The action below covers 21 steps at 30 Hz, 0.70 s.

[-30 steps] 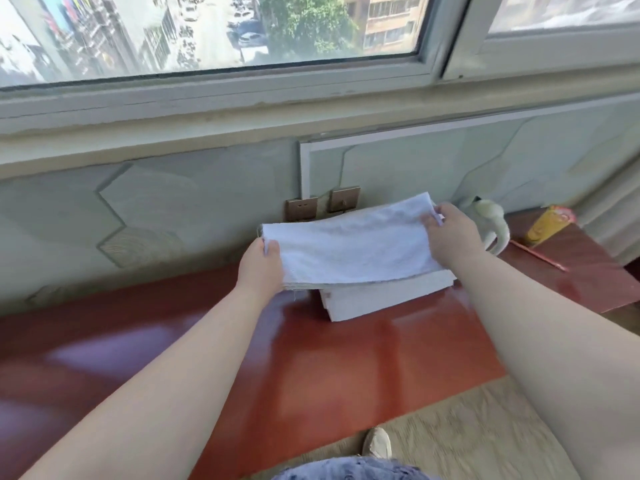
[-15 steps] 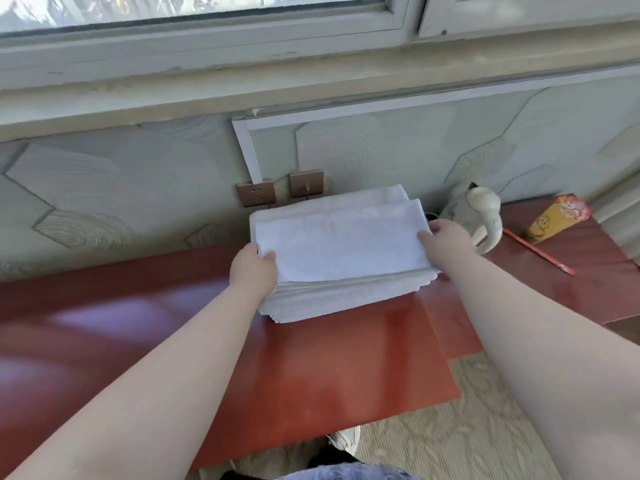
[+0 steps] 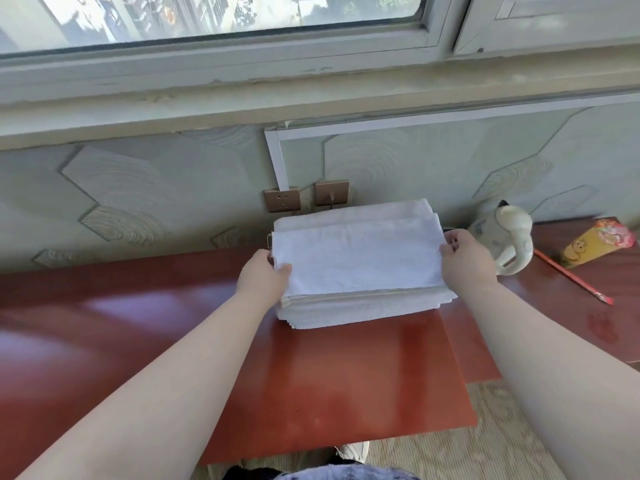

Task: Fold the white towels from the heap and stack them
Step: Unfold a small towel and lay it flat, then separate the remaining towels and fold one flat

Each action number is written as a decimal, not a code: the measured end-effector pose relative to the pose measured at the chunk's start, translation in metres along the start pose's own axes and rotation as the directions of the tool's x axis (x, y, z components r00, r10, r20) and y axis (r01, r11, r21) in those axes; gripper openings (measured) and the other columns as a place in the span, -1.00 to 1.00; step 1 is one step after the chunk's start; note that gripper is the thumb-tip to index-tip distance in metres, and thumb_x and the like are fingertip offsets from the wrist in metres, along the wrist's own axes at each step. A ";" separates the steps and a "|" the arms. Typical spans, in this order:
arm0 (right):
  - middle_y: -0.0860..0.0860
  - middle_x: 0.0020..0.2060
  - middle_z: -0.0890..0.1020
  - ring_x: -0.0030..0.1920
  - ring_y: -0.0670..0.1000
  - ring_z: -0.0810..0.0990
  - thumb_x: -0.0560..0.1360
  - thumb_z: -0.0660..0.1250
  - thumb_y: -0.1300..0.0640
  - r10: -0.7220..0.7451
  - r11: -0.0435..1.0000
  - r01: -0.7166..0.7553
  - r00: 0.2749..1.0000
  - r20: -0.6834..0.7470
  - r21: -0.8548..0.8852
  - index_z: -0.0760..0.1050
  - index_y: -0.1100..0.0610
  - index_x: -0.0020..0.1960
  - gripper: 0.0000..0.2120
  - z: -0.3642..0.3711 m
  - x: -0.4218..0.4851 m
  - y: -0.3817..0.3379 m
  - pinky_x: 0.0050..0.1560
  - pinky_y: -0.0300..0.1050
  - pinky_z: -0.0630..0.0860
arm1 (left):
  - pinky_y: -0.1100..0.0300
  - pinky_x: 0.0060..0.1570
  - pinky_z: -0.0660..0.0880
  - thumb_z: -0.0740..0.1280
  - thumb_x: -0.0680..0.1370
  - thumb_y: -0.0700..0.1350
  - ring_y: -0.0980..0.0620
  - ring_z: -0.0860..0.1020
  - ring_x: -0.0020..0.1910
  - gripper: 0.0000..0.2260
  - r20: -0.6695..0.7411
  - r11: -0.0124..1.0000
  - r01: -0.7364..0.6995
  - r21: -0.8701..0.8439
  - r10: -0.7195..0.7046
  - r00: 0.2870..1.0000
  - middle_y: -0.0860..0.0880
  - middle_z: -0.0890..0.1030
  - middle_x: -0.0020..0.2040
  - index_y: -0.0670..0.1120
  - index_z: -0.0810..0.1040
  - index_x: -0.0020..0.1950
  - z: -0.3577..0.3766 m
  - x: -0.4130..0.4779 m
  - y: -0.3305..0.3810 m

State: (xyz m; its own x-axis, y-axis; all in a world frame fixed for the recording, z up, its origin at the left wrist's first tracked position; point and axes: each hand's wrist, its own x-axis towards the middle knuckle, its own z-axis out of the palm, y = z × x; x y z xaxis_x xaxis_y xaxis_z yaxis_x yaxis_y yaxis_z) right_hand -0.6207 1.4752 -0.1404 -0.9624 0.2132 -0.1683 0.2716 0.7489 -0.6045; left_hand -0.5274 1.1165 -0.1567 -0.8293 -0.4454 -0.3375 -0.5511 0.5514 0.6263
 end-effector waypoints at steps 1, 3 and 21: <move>0.05 0.03 0.64 -0.01 0.14 0.54 0.62 0.23 0.12 -0.004 1.000 0.004 1.000 -0.016 -0.021 0.52 0.10 0.28 -0.74 0.002 -0.003 -0.001 -0.01 -0.02 0.43 | 0.11 -0.15 0.39 0.38 0.58 0.00 -0.05 0.57 -0.04 -0.75 -0.002 1.000 -0.003 -0.010 0.003 1.000 0.10 0.56 -0.11 -0.06 0.49 0.20 0.000 -0.001 -0.001; 0.11 0.04 0.61 0.06 0.24 0.55 0.58 0.28 0.11 -0.090 0.989 0.075 0.988 -0.123 -0.124 0.54 0.13 0.21 -0.76 0.008 -0.011 -0.003 0.05 0.12 0.49 | 0.11 -0.10 0.42 0.40 0.58 0.01 -0.04 0.58 -0.02 -0.62 -0.019 1.000 -0.010 -0.010 0.009 1.000 0.09 0.59 -0.10 -0.05 0.46 0.35 -0.001 -0.006 -0.006; 0.11 0.10 0.65 0.15 0.22 0.57 0.56 0.36 0.15 -0.666 0.719 0.688 0.722 0.186 -0.096 0.59 0.15 0.25 -0.73 0.155 -0.199 -0.136 0.17 0.11 0.53 | 0.12 0.03 0.47 0.38 0.60 0.07 -0.02 0.61 0.02 -0.72 -0.219 0.997 0.058 0.050 -0.045 0.975 0.11 0.64 -0.13 0.03 0.55 0.28 -0.137 -0.096 -0.192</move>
State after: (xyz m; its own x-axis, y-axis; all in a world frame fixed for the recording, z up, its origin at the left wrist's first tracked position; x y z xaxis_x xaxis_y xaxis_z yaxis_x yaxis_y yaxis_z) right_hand -0.4663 1.2336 -0.1457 -0.8765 -0.4616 0.1367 -0.4668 0.7454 -0.4758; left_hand -0.3290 0.9568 -0.1479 -0.7630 -0.6135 -0.2036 -0.6020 0.5597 0.5695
